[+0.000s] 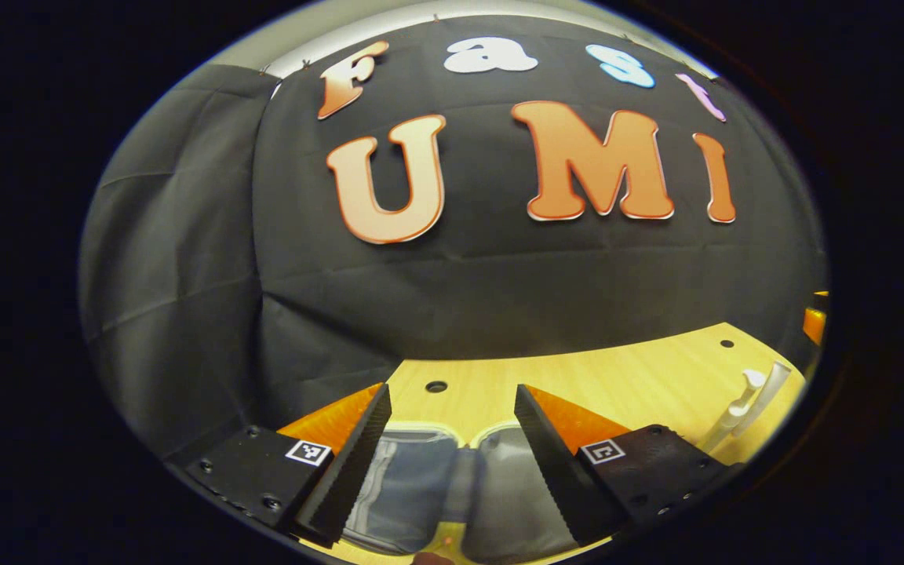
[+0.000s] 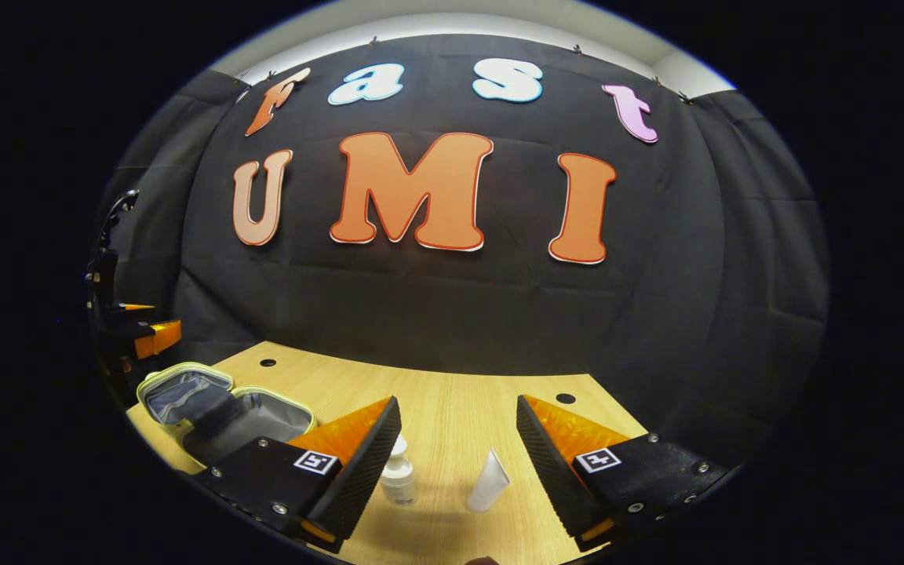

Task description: First open the suitcase, pack the skin care products into it, and then close the suitcase.

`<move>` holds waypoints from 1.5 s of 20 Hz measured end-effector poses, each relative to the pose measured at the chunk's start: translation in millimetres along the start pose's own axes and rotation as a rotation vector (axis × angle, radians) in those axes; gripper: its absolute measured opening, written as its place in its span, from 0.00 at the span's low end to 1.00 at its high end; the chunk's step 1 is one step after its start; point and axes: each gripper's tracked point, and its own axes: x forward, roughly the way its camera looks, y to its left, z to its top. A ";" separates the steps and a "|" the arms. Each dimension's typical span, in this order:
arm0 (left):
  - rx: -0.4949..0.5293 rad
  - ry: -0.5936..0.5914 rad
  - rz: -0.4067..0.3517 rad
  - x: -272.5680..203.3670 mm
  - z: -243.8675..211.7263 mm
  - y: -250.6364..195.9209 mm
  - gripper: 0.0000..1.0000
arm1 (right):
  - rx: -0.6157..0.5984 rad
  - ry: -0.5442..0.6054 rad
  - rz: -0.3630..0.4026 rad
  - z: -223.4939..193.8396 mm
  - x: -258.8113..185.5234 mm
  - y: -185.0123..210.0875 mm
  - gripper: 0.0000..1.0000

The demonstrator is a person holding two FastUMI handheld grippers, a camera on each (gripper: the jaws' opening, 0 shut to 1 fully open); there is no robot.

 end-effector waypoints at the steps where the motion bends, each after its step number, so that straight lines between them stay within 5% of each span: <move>1: 0.004 -0.029 -0.013 -3.5 11.5 -10.8 1.00 | 0.002 -0.002 -0.001 -1.1 1.0 -3.1 0.94; 13: 0.019 -0.041 -0.284 -23.0 14.7 -163.3 0.99 | 0.009 0.057 0.016 -35.0 4.6 -15.6 0.95; 30: 0.145 0.105 -0.659 -39.6 -111.3 -344.1 1.00 | -0.004 0.162 -0.012 -85.3 10.2 -36.9 0.95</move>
